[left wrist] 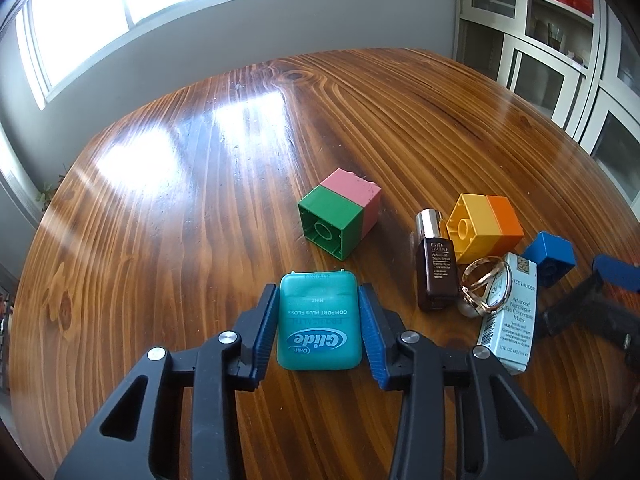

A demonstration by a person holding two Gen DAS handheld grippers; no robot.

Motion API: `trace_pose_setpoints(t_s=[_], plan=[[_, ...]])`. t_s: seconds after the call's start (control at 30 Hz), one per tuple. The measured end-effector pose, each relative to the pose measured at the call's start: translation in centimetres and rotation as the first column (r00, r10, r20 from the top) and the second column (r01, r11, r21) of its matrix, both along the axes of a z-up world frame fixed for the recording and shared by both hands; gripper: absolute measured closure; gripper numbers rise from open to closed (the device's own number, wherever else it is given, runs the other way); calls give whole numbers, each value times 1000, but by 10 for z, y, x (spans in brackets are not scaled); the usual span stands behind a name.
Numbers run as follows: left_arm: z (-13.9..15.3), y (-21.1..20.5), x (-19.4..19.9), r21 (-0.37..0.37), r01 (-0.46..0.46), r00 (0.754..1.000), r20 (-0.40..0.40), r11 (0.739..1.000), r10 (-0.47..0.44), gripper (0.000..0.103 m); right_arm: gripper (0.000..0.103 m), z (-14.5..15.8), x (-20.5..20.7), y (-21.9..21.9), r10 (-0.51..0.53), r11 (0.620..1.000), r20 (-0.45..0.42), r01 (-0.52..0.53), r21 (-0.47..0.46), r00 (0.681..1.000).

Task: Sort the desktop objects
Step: 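Lower the right tool onto the long black bar and close on it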

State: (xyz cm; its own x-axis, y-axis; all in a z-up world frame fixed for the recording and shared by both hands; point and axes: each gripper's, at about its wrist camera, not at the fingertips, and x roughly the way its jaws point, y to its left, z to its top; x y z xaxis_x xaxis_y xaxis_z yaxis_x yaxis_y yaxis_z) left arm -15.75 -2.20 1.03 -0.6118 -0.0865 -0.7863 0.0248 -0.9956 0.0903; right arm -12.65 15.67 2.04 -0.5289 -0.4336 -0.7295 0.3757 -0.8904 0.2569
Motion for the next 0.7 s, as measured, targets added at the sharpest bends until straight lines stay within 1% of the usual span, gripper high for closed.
trace_pose_setpoints(t_s=[0.17, 0.27, 0.43, 0.6, 0.63, 0.7], plan=[[0, 3, 4, -4, 8, 1000, -1, 1000, -8, 60, 19, -1, 28, -1, 80, 997, 20, -80, -1, 997], [1, 3, 6, -7, 17, 1000, 1, 1000, -17, 60, 19, 0, 46, -9, 148, 989, 29, -148, -9, 989], [2, 2, 13, -12, 21, 1000, 2, 1000, -21, 60, 19, 2, 61, -26, 227, 973, 15, -228, 48, 974], [3, -1, 17, -11, 17, 1000, 3, 1000, -17, 60, 20, 3, 50, -39, 212, 971, -45, -205, 126, 976], [3, -1, 17, -10, 18, 1000, 2, 1000, -18, 60, 21, 1, 47, -41, 208, 970, -47, -200, 135, 977], [4, -2, 19, -9, 21, 1000, -1, 1000, -21, 60, 33, -4, 41, -45, 203, 969, -39, -195, 154, 978]])
